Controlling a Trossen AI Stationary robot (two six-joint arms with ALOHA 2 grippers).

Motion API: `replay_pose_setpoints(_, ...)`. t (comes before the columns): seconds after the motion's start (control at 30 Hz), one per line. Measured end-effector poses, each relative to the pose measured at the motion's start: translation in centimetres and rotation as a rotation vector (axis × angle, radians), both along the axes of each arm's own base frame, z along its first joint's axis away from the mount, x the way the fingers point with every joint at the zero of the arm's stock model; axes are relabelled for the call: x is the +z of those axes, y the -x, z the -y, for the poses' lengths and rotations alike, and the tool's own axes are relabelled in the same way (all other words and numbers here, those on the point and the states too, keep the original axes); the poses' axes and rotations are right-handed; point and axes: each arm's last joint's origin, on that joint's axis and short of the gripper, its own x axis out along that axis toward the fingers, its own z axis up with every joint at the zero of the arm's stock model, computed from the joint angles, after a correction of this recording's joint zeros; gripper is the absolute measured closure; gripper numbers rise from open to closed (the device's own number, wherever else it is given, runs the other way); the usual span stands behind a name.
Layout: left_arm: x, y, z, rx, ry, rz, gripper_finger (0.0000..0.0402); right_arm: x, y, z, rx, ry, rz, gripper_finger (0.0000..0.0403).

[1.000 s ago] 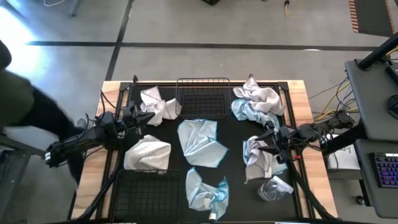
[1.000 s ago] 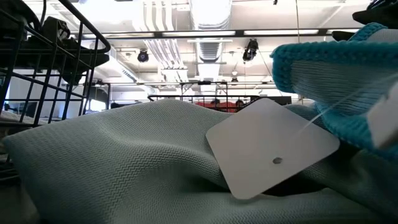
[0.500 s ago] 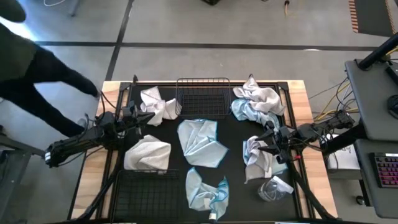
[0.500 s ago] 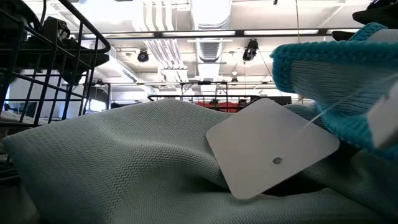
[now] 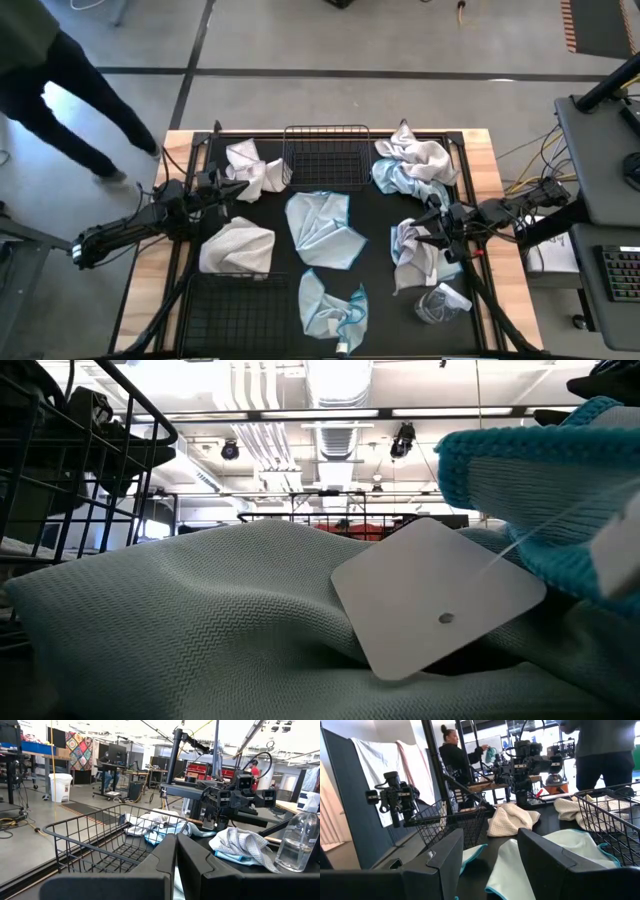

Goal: Sort microfiber towel by color & place in baskets

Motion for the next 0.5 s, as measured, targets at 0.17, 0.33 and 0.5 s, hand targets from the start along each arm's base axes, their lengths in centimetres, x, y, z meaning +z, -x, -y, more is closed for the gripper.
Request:
replay_pose_setpoints(0.17, -0.01, 0.0, 0.0, 0.001, 0.0, 0.0, 0.0402, 0.07, 0.0, 0.07, -0.024, -0.006, 0.006, 0.022)
replay_pose_setpoints(0.33, 0.0, 0.0, 0.0, 0.0, 0.0, 0.0, 0.0402, 0.06, -0.01, 0.07, -0.024, -0.006, 0.006, 0.022)
replay_pose_setpoints(0.5, -0.01, 0.0, 0.0, 0.001, 0.0, 0.0, 0.0402, 0.1, 0.0, 0.07, -0.024, -0.009, 0.008, 0.022)
